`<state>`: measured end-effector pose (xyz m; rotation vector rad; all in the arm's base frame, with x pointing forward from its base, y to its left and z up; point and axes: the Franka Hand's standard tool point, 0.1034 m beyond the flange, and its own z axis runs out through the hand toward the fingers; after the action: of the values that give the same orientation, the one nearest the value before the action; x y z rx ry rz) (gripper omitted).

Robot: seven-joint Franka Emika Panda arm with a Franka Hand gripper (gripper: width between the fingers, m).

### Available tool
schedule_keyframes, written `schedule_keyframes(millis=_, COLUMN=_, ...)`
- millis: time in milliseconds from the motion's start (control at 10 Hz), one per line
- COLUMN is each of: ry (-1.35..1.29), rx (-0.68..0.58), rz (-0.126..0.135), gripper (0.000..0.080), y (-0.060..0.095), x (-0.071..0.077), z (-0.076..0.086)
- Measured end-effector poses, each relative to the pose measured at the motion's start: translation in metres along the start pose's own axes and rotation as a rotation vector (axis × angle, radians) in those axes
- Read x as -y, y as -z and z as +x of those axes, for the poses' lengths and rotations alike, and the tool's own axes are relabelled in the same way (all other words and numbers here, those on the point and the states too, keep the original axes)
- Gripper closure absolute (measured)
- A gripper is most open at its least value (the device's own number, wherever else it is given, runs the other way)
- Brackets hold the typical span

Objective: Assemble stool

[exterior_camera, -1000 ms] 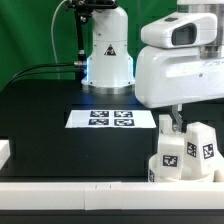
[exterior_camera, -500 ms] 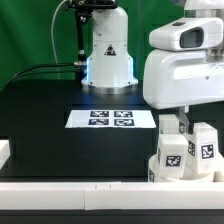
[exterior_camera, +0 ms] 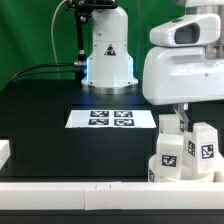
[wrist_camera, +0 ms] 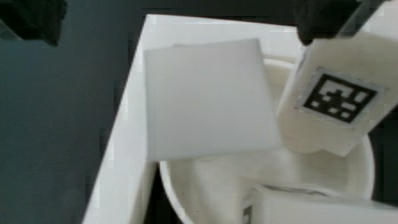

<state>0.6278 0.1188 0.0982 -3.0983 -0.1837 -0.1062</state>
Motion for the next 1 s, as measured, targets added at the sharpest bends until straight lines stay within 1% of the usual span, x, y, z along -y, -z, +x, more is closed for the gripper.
schedule_keyframes(millis=200, ry=-0.022, rx=-0.001, rz=0.001, gripper=0.0150, y=0.000, x=-0.001, z=-0.001)
schedule_keyframes(millis=300, ry=-0.026, rx=-0.003, rz=-0.001, gripper=0.0150, y=-0.003, x=-0.001, z=-0.003)
schedule_keyframes(millis=400, ry=-0.036, rx=0.001, rz=-0.003, gripper=0.0150, y=-0.007, x=-0.002, z=-0.004)
schedule_keyframes(millis=600, ry=-0.039, rx=-0.008, rz=-0.013, gripper=0.0150, y=-0.024, x=0.000, z=-0.006)
schedule_keyframes(millis=700, ry=-0.041, rx=-0.009, rz=-0.014, gripper=0.0150, y=-0.025, x=-0.001, z=-0.006)
schedule_keyframes(millis=800, ry=-0.057, rx=-0.010, rz=-0.014, gripper=0.0183, y=-0.024, x=-0.001, z=-0.006)
schedule_keyframes(millis=900, ry=-0.068, rx=-0.009, rz=-0.014, gripper=0.0183, y=-0.025, x=-0.002, z=-0.006)
schedule_keyframes(millis=1000, ry=-0.072, rx=-0.009, rz=-0.014, gripper=0.0365, y=-0.025, x=-0.002, z=-0.006)
